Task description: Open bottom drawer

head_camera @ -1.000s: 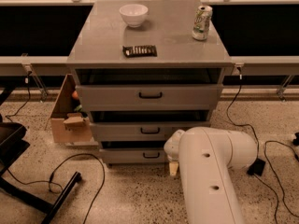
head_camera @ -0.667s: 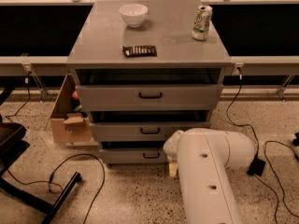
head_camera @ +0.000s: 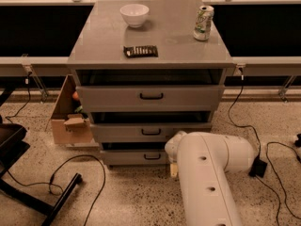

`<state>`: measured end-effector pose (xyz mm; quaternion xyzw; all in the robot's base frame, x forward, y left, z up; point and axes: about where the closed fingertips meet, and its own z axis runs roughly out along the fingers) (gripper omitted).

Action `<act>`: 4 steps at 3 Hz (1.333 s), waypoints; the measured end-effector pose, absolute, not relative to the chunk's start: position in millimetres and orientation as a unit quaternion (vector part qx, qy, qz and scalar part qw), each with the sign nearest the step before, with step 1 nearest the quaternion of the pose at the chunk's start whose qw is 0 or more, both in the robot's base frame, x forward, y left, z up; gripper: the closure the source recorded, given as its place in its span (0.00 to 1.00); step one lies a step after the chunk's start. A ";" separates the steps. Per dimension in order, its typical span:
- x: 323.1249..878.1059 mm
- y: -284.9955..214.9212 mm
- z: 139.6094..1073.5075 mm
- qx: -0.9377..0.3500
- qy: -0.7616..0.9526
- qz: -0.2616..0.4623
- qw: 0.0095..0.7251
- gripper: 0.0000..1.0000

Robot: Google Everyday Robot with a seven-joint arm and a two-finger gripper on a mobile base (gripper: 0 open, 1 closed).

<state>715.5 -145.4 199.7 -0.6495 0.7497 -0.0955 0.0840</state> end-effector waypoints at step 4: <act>714.8 -157.7 176.4 -0.632 0.766 -0.074 0.093 0.61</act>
Offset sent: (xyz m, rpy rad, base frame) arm 0.0158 -0.0041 -0.0241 0.0537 0.0168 -0.0417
